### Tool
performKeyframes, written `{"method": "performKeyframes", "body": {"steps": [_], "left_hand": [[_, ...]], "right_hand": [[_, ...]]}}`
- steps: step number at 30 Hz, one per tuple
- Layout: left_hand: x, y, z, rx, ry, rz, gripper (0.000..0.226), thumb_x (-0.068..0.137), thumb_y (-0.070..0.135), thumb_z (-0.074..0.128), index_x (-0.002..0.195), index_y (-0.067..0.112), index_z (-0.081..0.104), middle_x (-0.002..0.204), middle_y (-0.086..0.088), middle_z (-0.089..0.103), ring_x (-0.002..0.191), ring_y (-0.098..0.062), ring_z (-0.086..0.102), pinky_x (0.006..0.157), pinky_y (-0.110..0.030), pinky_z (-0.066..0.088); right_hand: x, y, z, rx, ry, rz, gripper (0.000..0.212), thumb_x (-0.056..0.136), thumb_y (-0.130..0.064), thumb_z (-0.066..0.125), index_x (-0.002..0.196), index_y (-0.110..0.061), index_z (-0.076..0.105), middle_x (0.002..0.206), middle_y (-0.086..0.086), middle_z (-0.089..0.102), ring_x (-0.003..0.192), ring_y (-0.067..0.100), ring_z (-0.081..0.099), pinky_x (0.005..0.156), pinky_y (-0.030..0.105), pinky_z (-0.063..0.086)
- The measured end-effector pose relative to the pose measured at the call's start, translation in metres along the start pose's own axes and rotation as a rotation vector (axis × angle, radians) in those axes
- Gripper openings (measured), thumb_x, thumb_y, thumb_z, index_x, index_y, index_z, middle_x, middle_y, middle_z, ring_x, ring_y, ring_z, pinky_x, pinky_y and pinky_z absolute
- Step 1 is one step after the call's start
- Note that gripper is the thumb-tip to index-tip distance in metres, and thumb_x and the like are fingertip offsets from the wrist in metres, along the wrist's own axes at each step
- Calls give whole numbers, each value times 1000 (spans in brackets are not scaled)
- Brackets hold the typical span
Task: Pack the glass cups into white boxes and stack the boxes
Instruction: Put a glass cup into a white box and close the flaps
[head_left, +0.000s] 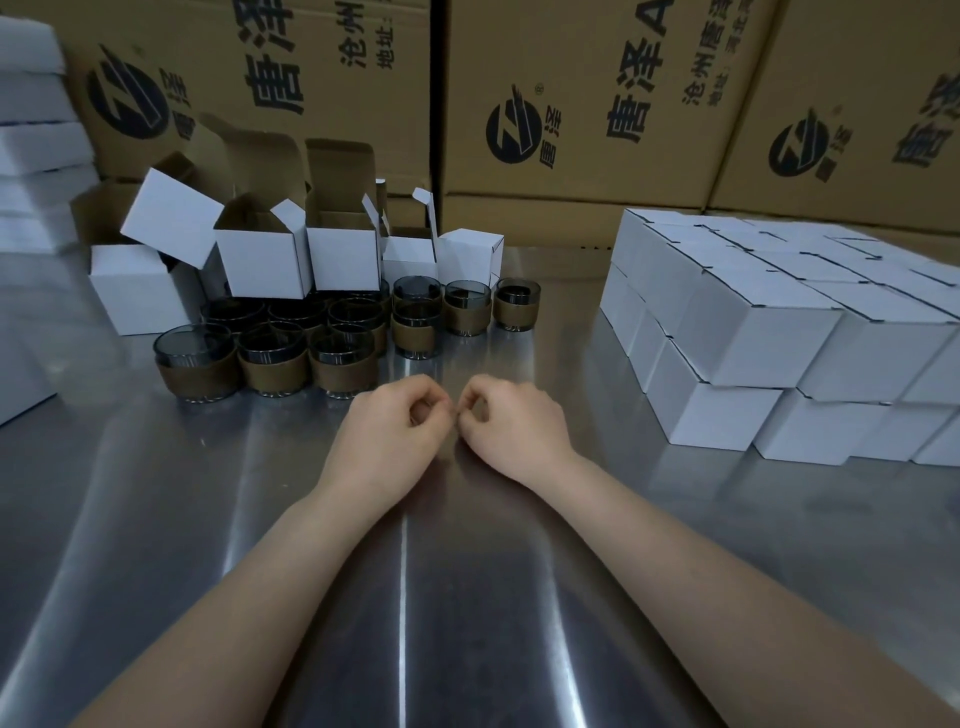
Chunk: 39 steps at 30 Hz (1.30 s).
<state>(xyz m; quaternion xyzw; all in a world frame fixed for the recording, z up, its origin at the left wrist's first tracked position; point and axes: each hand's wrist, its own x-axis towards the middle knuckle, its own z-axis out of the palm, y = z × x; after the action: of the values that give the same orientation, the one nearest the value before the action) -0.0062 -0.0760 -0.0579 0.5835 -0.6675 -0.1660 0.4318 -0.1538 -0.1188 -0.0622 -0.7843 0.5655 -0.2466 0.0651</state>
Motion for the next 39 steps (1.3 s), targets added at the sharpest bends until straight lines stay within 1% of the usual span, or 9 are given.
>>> {"method": "performKeyframes", "body": {"steps": [5,8,11,14,19,22,29,33,39], "left_hand": [[0,6,-7,44,68,34,12,89,20,61,83,27,68,68,9,62,65,-9,57,67,-37,51],[7,9,-17,83,141,76,14,90,16,59,95,23,70,82,8,66,79,-17,62,76,-42,53],[18,11,-28,107,231,111,18,92,12,56,103,20,69,98,5,66,90,-15,61,83,-41,54],[36,9,-42,225,311,136,22,93,13,54,112,17,66,110,0,63,105,-20,57,89,-37,49],[79,1,-70,415,397,50,27,92,16,56,117,14,63,132,-13,53,125,-34,43,99,-47,41],[102,-7,-84,549,362,-42,36,89,21,60,124,15,59,136,-17,47,129,-40,35,101,-53,37],[140,-38,-101,638,195,-180,57,90,35,62,142,24,41,150,-19,33,140,-42,23,108,-60,26],[144,-51,-108,655,109,-186,60,88,30,67,142,27,39,149,-17,36,138,-42,27,107,-63,26],[136,-53,-114,687,154,-71,50,92,14,60,138,25,44,132,-19,42,126,-41,35,99,-59,38]], "right_hand": [[2,3,-1,-1,-15,-47,6,85,-33,54,87,-30,58,73,-11,55,73,20,50,60,30,32],[3,5,-2,12,-44,-47,3,85,-33,54,83,-33,54,73,-12,54,74,19,51,55,28,29],[4,6,-3,29,-66,-53,5,86,-32,54,81,-33,54,73,-12,55,77,19,56,56,28,30],[4,7,-5,60,-95,-53,5,86,-31,55,81,-33,56,70,-13,55,74,16,56,53,25,30],[5,8,-8,93,-125,-60,7,87,-30,55,83,-34,59,68,-16,54,72,10,54,53,23,32],[5,8,-8,95,-138,-63,7,87,-30,55,84,-34,58,69,-15,54,75,13,57,56,26,35],[4,9,-9,109,-140,-67,8,87,-29,54,86,-33,61,70,-12,55,78,15,58,62,28,40],[5,8,-9,106,-150,-58,6,86,-30,54,85,-34,59,69,-12,55,77,15,58,60,28,37],[5,9,-9,102,-143,-60,6,86,-30,55,84,-35,58,67,-13,54,73,12,56,55,24,33]]}}
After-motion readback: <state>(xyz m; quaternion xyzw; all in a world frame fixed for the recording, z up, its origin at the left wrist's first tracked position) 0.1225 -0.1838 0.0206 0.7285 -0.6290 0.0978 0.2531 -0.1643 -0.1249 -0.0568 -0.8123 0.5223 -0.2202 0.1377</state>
